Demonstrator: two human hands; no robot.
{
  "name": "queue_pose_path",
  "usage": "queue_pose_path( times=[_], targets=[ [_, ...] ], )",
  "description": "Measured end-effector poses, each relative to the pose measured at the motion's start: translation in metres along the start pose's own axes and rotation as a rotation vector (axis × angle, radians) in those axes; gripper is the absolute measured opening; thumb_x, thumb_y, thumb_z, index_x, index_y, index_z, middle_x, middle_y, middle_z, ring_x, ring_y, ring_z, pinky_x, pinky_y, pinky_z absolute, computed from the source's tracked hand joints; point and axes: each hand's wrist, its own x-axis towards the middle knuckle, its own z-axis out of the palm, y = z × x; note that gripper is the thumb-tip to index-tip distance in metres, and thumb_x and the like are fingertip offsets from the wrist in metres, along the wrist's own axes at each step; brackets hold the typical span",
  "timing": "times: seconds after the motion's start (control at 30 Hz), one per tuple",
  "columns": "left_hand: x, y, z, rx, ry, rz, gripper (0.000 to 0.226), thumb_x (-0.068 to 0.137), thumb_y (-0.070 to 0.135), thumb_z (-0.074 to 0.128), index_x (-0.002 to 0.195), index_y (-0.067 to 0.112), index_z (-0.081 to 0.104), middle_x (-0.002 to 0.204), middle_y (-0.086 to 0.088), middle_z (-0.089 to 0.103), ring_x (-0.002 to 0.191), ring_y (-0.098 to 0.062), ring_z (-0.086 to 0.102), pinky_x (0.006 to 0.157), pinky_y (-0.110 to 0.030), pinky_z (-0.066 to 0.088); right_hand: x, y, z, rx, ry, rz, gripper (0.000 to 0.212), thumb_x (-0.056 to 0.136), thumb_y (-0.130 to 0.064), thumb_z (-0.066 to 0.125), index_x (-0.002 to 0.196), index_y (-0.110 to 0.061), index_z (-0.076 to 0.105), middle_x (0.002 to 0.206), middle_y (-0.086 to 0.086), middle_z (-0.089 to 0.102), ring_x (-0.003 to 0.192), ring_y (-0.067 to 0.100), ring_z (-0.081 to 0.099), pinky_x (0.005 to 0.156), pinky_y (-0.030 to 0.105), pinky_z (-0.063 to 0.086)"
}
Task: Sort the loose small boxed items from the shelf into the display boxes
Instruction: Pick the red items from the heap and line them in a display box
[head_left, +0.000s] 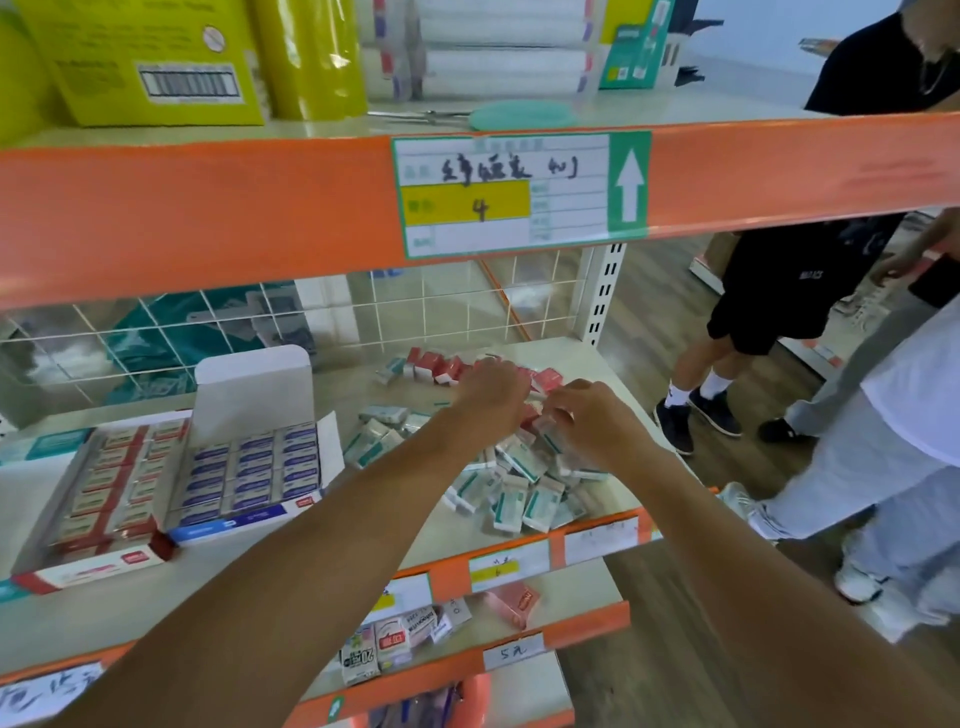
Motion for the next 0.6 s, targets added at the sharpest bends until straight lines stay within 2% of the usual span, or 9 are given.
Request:
queue_pose_path(
  times=[0.1,0.17,0.23,0.33,0.47,0.6],
  targets=[
    [0.008,0.002,0.004,0.004,-0.048,0.008,0.027,0.092,0.02,0.058,0.118,0.018,0.064,0.116,-0.006,0.063,0.108,-0.025,0.057,0.086,-0.035,0.048,0.002,0.009,-0.001,-0.011,0.063,0.022,0.022,0.094,-0.013,0.053,0.1,-0.019,0.073,0.107,0.003,0.065,0.095,0.026,0.057,0.08,0.036,0.05],
    [0.013,0.004,0.004,-0.026,-0.088,0.001,0.026,0.092,0.019,0.056,0.115,0.017,0.067,0.113,-0.005,0.066,0.102,-0.023,0.061,0.079,-0.032,0.047,0.004,0.015,-0.001,-0.032,0.09,0.052,0.023,0.094,-0.012,0.054,0.106,-0.019,0.071,0.11,0.005,0.062,0.1,0.026,0.054,0.081,0.034,0.048],
    [0.016,0.006,0.003,-0.075,-0.114,0.009,0.026,0.091,0.025,0.056,0.112,0.014,0.067,0.11,-0.006,0.066,0.099,-0.024,0.061,0.072,-0.03,0.043,0.006,0.019,0.0,-0.06,0.096,0.089,0.024,0.093,-0.013,0.055,0.114,-0.02,0.067,0.117,0.006,0.058,0.106,0.025,0.052,0.085,0.034,0.046],
    [0.018,0.007,0.004,-0.138,-0.135,-0.005,0.034,0.089,0.035,0.058,0.114,0.012,0.066,0.111,-0.008,0.065,0.1,-0.024,0.06,0.072,-0.03,0.041,0.009,0.024,0.003,-0.072,0.126,0.136,0.031,0.093,-0.019,0.058,0.124,-0.022,0.06,0.125,0.007,0.051,0.113,0.026,0.049,0.091,0.036,0.045],
    [0.017,0.007,0.002,-0.187,-0.153,-0.024,0.035,0.085,0.034,0.064,0.112,0.013,0.068,0.104,-0.007,0.066,0.084,-0.019,0.055,0.069,-0.028,0.041,0.015,0.028,0.008,-0.045,0.087,0.2,0.038,0.095,-0.026,0.054,0.133,-0.023,0.054,0.133,0.008,0.047,0.12,0.027,0.046,0.095,0.038,0.046],
    [0.013,0.01,0.0,-0.219,-0.109,-0.043,0.03,0.083,0.026,0.064,0.109,0.011,0.067,0.108,-0.007,0.066,0.094,-0.021,0.059,0.074,-0.029,0.044,0.019,0.029,0.01,-0.093,0.048,0.178,0.031,0.091,-0.024,0.054,0.119,-0.019,0.065,0.117,0.009,0.057,0.105,0.028,0.054,0.081,0.034,0.049]
  ],
)
